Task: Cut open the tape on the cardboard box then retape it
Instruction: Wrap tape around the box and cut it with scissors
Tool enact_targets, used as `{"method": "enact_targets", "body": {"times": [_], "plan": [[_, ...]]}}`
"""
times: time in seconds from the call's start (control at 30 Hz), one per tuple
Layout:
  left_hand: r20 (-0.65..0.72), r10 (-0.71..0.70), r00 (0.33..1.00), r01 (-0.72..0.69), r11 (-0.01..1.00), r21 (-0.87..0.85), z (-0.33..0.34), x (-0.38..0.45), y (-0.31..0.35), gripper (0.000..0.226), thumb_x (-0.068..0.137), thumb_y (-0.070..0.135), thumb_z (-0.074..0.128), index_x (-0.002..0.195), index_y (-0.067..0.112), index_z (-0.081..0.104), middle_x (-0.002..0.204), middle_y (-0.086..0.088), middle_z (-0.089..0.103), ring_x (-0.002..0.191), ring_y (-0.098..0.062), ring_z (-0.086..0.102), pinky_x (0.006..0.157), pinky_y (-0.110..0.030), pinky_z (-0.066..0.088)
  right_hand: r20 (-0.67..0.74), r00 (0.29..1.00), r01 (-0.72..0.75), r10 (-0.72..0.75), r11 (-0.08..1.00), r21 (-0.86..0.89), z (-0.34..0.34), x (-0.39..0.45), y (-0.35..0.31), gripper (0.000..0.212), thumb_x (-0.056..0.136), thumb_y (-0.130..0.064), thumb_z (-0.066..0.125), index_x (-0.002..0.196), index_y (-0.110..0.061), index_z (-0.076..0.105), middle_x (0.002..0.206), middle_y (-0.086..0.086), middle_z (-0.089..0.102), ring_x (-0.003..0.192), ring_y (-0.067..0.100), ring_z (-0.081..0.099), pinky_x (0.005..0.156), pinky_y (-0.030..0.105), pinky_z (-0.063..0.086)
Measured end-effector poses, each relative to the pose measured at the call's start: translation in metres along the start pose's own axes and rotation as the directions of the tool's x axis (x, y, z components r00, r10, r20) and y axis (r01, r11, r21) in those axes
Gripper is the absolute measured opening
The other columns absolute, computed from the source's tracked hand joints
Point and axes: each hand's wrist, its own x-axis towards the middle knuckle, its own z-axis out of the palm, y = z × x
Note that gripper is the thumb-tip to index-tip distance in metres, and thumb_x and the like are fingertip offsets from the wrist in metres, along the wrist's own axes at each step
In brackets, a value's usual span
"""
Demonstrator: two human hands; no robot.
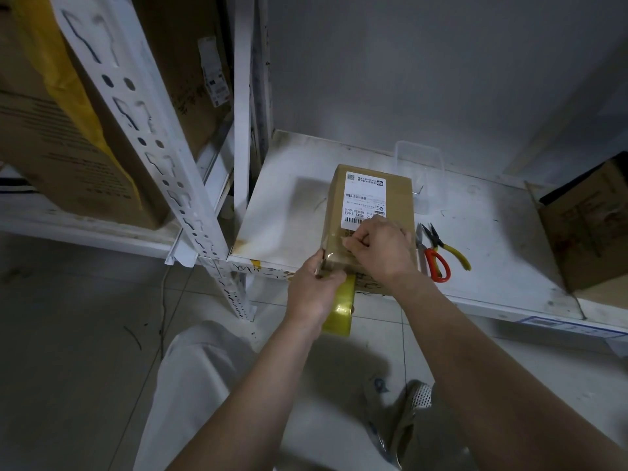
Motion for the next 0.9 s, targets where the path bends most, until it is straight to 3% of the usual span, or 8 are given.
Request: {"method": "enact_targets", "body": {"times": [0.17, 0.3, 0.4, 0.47, 0.53, 0.63, 0.73, 0.9], "plan": [[-0.015, -0.002, 1.000, 0.002, 0.999, -0.044, 0.001, 0.000, 0.002, 0.034, 0.088, 0.013, 0.061, 0.114, 0.033, 0.052, 0.082, 0.010, 0.057, 0.077, -0.012, 0.057, 0.062, -0.014, 0.048, -0.008, 1.000, -0.011, 0.010, 1.000, -0.011, 0.002, 0.002, 0.000, 0.031, 0.086, -0.036, 0.061, 0.058, -0.028, 0.048, 0.088, -0.006, 0.053, 0.094, 0.015, 0.052, 0.094, 0.039, 0.033], [-0.153, -0.095, 0.984, 0.092, 0.995, -0.030, 0.005, 0.000, -0.001, 0.021, 0.080, 0.019, 0.069, 0.097, 0.011, 0.058, 0.090, -0.007, 0.061, 0.078, -0.023, 0.059, 0.059, -0.019, 0.046, -0.013, 0.998, -0.065, 0.065, 0.997, 0.045, 0.005, 0.003, 0.000, 0.025, 0.081, -0.039, 0.065, 0.060, -0.028, 0.059, 0.095, -0.002, 0.058, 0.100, 0.017, 0.054, 0.092, 0.043, 0.043], [-0.091, -0.168, 0.982, 0.164, 0.985, -0.043, 0.005, -0.005, 0.001, 0.018, 0.083, 0.025, 0.065, 0.089, 0.008, 0.065, 0.084, -0.013, 0.069, 0.074, -0.029, 0.066, 0.065, -0.031, 0.052, -0.045, 0.993, -0.107, 0.111, 0.991, 0.082, 0.006, 0.001, 0.000, 0.018, 0.078, -0.043, 0.069, 0.085, -0.027, 0.068, 0.113, 0.000, 0.051, 0.107, 0.018, 0.051, 0.094, 0.045, 0.044], [0.055, -0.221, 0.974, 0.227, 0.967, -0.119, 0.004, -0.010, 0.001, 0.018, 0.086, 0.026, 0.062, 0.091, 0.008, 0.063, 0.075, -0.018, 0.069, 0.058, -0.028, 0.065, 0.055, -0.030, 0.054, -0.050, 0.986, -0.147, 0.156, 0.978, 0.149, 0.002, -0.001, -0.001, 0.051, 0.074, -0.041, 0.074, 0.119, -0.027, 0.055, 0.122, 0.002, 0.042, 0.111, 0.020, 0.047, 0.100, 0.043, 0.042], [0.134, -0.230, 0.964, 0.248, 0.959, -0.140, 0.003, -0.013, -0.003, 0.018, 0.088, 0.024, 0.060, 0.096, 0.007, 0.060, 0.074, -0.022, 0.068, 0.051, -0.026, 0.063, 0.051, -0.028, 0.054, -0.055, 0.978, -0.184, 0.201, 0.957, 0.222, -0.004, -0.003, -0.003, 0.076, 0.071, -0.040, 0.077, 0.134, -0.034, 0.035, 0.124, 0.005, 0.039, 0.112, 0.022, 0.044, 0.100, 0.040, 0.041], [0.154, -0.207, 0.966, 0.225, 0.969, -0.105, 0.004, -0.015, -0.007, 0.016, 0.093, 0.022, 0.055, 0.098, 0.007, 0.058, 0.072, -0.022, 0.067, 0.050, -0.026, 0.063, 0.054, -0.029, 0.055, -0.111, 0.972, -0.207, 0.208, 0.978, 0.015, 0.003, -0.007, -0.005, 0.070, 0.071, -0.063, 0.065, 0.129, -0.032, 0.040, 0.122, 0.004, 0.042, 0.117, 0.025, 0.042, 0.103, 0.044, 0.032], [0.163, -0.188, 0.969, 0.206, 0.974, -0.097, 0.002, -0.013, -0.007, 0.014, 0.094, 0.021, 0.054, 0.090, 0.010, 0.059, 0.071, -0.018, 0.068, 0.049, -0.024, 0.063, 0.049, -0.027, 0.054, -0.159, 0.962, -0.242, 0.221, 0.962, -0.125, 0.014, -0.011, -0.008, 0.080, 0.065, -0.082, 0.049, 0.124, -0.027, 0.045, 0.121, 0.005, 0.041, 0.117, 0.026, 0.038, 0.103, 0.047, 0.026], [0.221, -0.168, 0.961, 0.195, 0.975, -0.105, -0.003, -0.006, -0.010, 0.014, 0.094, 0.021, 0.055, 0.095, 0.009, 0.060, 0.074, -0.017, 0.068, 0.059, -0.028, 0.065, 0.058, -0.033, 0.056, 0.024, 1.000, 0.018, -0.012, 0.974, -0.224, 0.013, -0.018, 0.006, 0.077, 0.067, -0.083, 0.043, 0.135, -0.051, 0.031, 0.144, 0.004, 0.025, 0.134, 0.027, 0.017, 0.111, 0.051, 0.012]]}}
